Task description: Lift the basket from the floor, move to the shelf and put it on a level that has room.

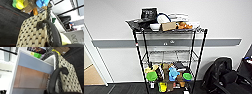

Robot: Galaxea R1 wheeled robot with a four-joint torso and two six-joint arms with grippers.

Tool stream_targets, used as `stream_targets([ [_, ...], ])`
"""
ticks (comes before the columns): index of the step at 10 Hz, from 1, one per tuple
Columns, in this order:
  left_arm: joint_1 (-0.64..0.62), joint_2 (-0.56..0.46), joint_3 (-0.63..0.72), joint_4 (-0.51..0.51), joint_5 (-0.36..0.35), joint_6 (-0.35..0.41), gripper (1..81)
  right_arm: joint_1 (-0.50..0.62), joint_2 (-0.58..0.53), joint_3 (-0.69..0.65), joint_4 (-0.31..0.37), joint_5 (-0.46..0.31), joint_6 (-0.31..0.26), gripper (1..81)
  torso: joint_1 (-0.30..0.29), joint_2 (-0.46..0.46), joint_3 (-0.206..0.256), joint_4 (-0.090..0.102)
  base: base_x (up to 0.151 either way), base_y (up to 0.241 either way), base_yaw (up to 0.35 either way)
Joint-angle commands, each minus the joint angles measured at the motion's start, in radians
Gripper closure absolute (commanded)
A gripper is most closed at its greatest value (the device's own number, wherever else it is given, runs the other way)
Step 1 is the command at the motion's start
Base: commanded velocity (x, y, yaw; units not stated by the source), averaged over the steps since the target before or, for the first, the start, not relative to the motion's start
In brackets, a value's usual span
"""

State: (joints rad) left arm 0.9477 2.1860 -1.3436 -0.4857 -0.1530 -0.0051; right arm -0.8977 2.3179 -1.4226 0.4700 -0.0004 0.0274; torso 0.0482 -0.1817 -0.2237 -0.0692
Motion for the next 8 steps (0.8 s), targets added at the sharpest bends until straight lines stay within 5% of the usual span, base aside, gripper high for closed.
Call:
stream_targets([
  [1,-0.122,-0.026,0.072,0.036,0.03,-0.004,81.1,0.118,-0.024,0.051,0.022,-0.038,0.014,81.1,0.0,0.0,0.0,0.0,0.137,0.0,0.0],
  [8,-0.122,-0.029,0.083,0.036,0.03,-0.004,81.1,0.119,-0.035,0.073,0.022,-0.038,0.012,81.1,0.0,0.0,0.0,0.0,0.137,0.0,0.0],
])
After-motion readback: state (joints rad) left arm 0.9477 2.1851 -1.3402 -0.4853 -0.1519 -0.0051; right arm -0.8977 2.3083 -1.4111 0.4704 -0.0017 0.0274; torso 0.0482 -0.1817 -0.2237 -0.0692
